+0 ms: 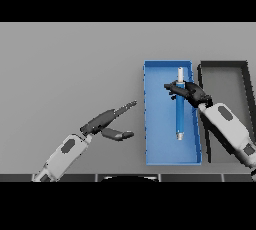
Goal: Pick up the blue pipe and place it into the blue bin.
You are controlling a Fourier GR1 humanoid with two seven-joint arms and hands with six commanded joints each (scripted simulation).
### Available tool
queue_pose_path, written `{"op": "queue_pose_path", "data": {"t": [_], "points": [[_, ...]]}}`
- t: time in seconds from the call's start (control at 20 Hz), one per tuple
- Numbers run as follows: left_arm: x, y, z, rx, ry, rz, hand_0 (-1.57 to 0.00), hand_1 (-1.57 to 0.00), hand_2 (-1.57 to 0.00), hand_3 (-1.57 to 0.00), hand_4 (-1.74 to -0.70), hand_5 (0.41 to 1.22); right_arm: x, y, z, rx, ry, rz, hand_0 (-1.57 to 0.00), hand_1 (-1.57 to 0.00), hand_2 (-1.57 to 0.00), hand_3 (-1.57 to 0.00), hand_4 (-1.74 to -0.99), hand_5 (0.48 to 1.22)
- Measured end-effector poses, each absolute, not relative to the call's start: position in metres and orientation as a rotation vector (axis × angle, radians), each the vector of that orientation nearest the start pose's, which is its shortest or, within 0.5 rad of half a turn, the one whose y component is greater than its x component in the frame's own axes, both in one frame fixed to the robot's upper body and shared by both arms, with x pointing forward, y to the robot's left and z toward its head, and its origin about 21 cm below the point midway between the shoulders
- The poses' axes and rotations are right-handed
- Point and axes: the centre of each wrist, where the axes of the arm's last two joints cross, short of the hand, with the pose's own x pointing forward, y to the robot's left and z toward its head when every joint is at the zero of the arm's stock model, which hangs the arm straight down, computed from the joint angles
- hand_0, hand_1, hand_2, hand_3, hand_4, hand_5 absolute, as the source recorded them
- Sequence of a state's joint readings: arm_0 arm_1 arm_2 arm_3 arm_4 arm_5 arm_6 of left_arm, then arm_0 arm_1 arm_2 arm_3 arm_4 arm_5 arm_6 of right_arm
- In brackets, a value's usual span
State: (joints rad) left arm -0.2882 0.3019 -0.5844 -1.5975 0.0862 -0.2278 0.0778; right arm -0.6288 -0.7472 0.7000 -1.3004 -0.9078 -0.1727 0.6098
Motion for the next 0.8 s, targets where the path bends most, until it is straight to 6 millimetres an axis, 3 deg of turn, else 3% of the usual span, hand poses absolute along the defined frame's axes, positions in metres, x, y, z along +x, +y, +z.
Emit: {"op": "queue_pose_path", "data": {"t": [0.35, 0.8], "points": [[0.2629, 0.1370, 0.0492, -0.424, -1.525, -0.959, 0.00, 0.00, 0.00, 0.00, -0.83, 0.471, 0.3429, -0.2434, 0.0968, -0.025, -0.844, 0.471, -0.06, -0.05, -0.05, -0.03, -1.188, 0.818], [0.2578, 0.1386, 0.0478, -0.420, -1.531, -0.970, 0.00, 0.00, 0.00, 0.00, -0.83, 0.474, 0.3453, -0.2374, 0.0926, -0.027, -0.862, 0.478, -0.02, -0.01, -0.01, -0.01, -1.186, 0.769]]}}
